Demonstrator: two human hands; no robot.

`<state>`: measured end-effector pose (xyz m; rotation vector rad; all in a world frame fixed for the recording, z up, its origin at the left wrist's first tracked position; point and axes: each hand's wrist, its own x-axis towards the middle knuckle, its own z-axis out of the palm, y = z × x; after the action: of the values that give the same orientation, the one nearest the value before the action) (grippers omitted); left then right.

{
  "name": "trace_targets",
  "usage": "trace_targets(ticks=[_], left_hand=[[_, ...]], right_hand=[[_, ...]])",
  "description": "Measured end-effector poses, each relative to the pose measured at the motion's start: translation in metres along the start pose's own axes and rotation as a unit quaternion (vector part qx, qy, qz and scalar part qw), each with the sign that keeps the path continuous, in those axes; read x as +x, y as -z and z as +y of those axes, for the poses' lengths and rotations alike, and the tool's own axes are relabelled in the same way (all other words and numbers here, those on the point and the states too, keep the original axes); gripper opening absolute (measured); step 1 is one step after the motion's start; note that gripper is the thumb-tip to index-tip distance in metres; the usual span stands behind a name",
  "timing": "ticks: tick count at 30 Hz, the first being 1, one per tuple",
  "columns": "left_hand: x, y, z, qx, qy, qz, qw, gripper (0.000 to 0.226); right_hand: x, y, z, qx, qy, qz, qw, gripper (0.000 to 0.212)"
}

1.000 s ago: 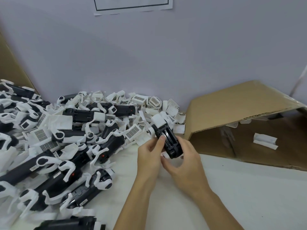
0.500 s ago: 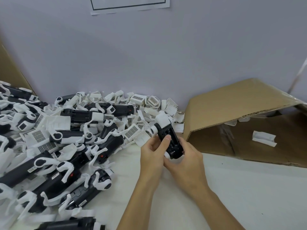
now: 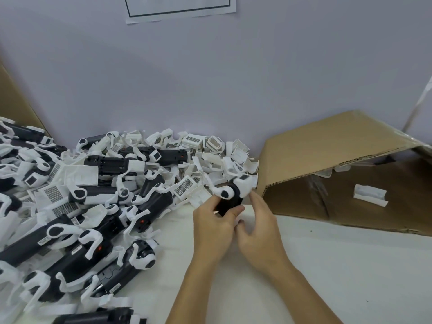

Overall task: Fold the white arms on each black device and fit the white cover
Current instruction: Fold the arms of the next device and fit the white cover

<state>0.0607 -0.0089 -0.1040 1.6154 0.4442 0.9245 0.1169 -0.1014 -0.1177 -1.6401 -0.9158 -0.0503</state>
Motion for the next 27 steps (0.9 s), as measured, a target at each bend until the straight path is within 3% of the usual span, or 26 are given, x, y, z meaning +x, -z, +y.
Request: trace_targets(ticks=[3, 6, 9, 15, 19, 22, 25, 27], left_hand=[[-0.0022, -0.0013, -0.0038, 0.079, -0.066, -0.033, 0.994, 0.048], [-0.0036, -0.0019, -0.0050, 0.145, -0.155, -0.068, 0.975, 0.043], [-0.0039, -0.0010, -0.0050, 0.177, -0.181, -0.087, 0.964, 0.040], [-0.0044, -0.0004, -0.0051, 0.196, -0.179, -0.088, 0.960, 0.036], [-0.0031, -0.0010, -0.0064, 0.230, -0.188, -0.086, 0.951, 0.029], [-0.0021, 0.0010, -0.0080, 0.225, -0.184, -0.084, 0.953, 0.028], [-0.0018, 0.0011, -0.0059, 0.160, -0.114, -0.058, 0.979, 0.028], [-0.0008, -0.0003, -0.0017, 0.031, -0.042, -0.007, 0.999, 0.027]], right_hand=[[-0.0006, 0.0019, -0.0013, 0.086, -0.016, 0.051, 0.995, 0.052], [0.0015, 0.0035, -0.0001, 0.212, -0.089, 0.103, 0.968, 0.068], [0.0071, 0.0054, 0.0010, 0.175, -0.109, 0.138, 0.969, 0.059], [0.0062, 0.0041, -0.0017, 0.135, -0.069, 0.172, 0.973, 0.032], [0.0067, 0.0062, -0.0025, 0.146, -0.081, 0.163, 0.972, 0.039], [0.0073, 0.0089, 0.0009, 0.179, -0.094, 0.126, 0.971, 0.058], [0.0047, 0.0094, 0.0015, 0.201, -0.087, 0.055, 0.974, 0.073], [0.0015, 0.0073, -0.0001, 0.193, -0.078, 0.047, 0.977, 0.055]])
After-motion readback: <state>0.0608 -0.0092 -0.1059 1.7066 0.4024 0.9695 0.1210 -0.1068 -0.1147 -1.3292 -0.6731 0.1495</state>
